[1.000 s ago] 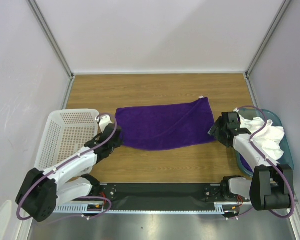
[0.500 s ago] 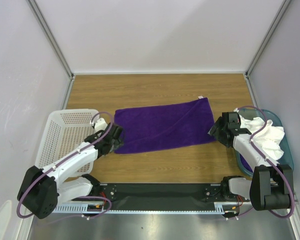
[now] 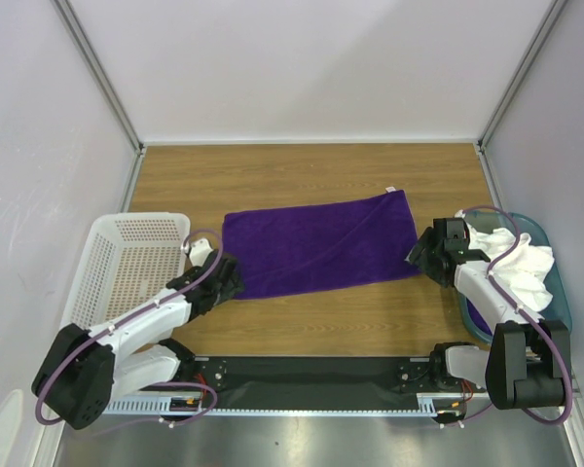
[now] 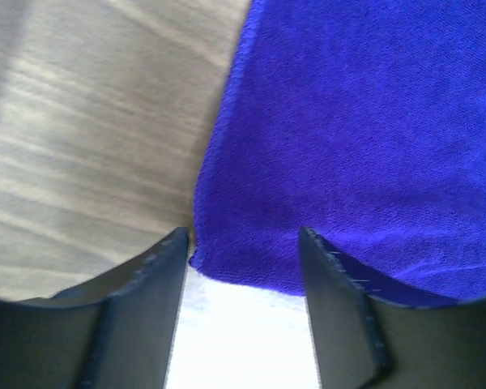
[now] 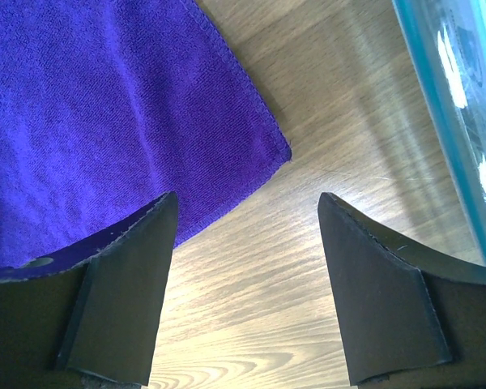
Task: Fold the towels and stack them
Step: Flatten out the crumpled towel
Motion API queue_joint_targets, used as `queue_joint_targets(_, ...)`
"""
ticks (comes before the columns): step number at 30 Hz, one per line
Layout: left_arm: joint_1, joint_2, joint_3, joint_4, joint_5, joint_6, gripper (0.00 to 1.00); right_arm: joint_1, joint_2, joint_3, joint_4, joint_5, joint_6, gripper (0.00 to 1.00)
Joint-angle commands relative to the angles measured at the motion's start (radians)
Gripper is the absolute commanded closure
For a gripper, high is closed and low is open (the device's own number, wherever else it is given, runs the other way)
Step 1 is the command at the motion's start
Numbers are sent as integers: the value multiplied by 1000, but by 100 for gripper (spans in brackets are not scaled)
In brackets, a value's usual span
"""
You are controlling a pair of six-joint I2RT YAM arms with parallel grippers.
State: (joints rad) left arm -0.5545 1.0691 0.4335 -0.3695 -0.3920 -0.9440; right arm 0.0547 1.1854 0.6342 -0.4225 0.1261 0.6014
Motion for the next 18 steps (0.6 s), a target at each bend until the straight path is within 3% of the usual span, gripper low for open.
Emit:
queue_joint_targets(1,-5,12,-16,93,5,22,40,-6,-9,-8,-4,1,-14,25)
queue_joint_targets(4,-5,0,-19,87,10,31,47,-10,-21,-8,-13,10,-15,25)
queue_joint_targets(7,-5,-27,-29,73,18,33,74,-15,-29,-10,-15,14,-17,25)
queue_joint_targets(8,-5,-47,-29,60,15,25,96,-15,-29,-11,-16,12,-15,25)
queue_joint_targets(9,-5,-57,-26,38,1,13,100,-16,-26,-11,-16,12,-15,25)
queue_joint_targets(18,-8,-97,118,-245,-96,-62,100,-15,-27,-28,-10,7,-6,25)
